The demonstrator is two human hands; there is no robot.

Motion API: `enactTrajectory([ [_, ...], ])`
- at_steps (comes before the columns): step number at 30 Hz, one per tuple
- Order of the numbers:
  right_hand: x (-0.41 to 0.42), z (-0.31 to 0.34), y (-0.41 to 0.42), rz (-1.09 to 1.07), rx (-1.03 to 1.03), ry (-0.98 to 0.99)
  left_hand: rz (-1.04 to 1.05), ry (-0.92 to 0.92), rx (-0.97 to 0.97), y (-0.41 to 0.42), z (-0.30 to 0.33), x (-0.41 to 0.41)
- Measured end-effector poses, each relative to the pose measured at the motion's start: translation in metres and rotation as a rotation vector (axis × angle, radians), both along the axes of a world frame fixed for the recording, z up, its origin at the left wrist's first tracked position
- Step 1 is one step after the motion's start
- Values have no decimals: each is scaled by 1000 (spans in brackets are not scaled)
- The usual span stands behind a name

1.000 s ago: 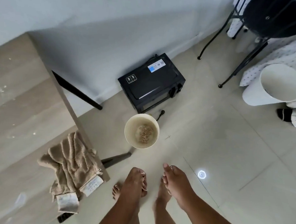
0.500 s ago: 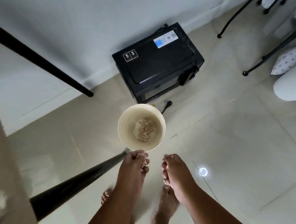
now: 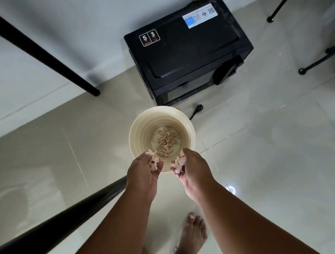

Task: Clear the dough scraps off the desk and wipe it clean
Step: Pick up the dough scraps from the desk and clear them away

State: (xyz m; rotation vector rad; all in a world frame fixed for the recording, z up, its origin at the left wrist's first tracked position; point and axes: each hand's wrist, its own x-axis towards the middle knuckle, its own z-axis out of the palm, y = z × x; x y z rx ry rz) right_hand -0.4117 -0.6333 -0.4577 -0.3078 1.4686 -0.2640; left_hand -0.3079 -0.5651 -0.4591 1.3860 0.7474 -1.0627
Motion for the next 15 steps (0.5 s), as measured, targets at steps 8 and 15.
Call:
enactTrajectory([
  [8,7,1,-12,-85,30,-61,20,-9,1,-7,-4,5],
  [15,2,1,-11,-77,7,-62,9,-21,15,1,-1,3],
])
